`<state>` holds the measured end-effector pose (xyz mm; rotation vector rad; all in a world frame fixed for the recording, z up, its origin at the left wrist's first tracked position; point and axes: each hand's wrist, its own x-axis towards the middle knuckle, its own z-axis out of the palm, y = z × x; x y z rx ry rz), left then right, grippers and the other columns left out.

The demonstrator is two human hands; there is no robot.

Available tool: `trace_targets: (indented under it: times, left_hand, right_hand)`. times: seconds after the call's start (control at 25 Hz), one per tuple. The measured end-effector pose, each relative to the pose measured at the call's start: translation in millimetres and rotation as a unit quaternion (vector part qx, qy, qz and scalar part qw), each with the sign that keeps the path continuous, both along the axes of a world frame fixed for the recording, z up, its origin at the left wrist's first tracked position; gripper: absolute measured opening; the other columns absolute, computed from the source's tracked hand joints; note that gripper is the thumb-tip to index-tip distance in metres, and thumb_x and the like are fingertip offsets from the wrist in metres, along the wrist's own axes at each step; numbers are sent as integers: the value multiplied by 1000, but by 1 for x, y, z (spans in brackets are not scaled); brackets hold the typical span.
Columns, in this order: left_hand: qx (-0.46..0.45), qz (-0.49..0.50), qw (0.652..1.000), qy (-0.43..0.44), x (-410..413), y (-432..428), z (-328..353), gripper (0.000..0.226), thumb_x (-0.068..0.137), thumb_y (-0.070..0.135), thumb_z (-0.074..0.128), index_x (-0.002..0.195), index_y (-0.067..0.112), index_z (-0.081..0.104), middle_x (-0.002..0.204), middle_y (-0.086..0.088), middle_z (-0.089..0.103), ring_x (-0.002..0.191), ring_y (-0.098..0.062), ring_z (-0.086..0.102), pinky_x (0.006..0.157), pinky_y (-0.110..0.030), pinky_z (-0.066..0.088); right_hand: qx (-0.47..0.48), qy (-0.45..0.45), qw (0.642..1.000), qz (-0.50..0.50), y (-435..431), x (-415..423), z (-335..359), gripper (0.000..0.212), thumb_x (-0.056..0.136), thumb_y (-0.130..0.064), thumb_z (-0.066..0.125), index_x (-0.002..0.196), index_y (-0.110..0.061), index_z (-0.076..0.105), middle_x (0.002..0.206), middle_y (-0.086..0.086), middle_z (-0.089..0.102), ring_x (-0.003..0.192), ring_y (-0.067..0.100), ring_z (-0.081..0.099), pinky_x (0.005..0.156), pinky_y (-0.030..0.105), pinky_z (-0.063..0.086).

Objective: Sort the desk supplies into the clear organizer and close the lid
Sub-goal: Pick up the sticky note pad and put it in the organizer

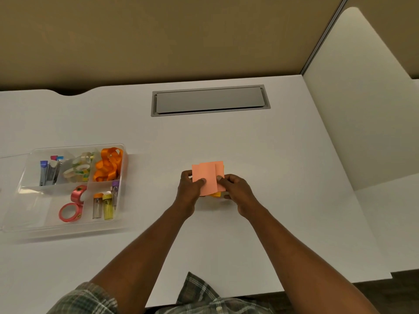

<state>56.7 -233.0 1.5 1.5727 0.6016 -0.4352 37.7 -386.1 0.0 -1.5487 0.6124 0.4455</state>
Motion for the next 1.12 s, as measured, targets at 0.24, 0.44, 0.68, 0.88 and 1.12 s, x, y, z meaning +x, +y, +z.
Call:
trace_targets:
  times: [0.24,0.44,0.68,0.88,1.12]
  left_hand:
    - [12,-16,1000,-4,-3,5,0,31,97,14,48,128,16,48,124,-3,59,107,-20,57,81,-32,47]
    - [132,-82,982,-105,-10,17,5,33,92,7,43,123,16,48,114,-2,60,98,-19,57,74,-26,46]
    - [253,-118,937,-212,-24,34,-11,24,90,-1,44,107,15,48,97,0,65,82,-18,60,62,-21,43]
    - [268,-111,938,-191,-28,30,-16,27,89,-1,42,109,17,44,99,0,65,82,-20,61,66,-31,48]
    - [253,-85,941,-208,-24,30,-22,22,96,8,46,117,15,51,99,0,67,85,-19,63,67,-23,44]
  right_hand:
    - [-28,1,999,40,23,4,5,43,97,-21,46,140,-24,45,129,4,59,108,22,61,89,39,56]
    - [-194,-133,969,71,40,-1,0,23,91,-15,54,113,-19,59,103,-6,69,90,13,62,67,21,45]
    - [-250,-232,936,93,53,-15,-21,28,92,-7,45,110,-28,52,101,-8,65,92,14,61,74,30,51]
    - [-273,-201,934,110,63,-18,-33,31,90,-12,38,115,-29,48,102,-1,63,91,21,60,72,36,51]
    - [-274,-217,933,82,66,-12,-35,30,97,-10,43,125,-21,47,106,0,64,93,21,60,75,34,50]
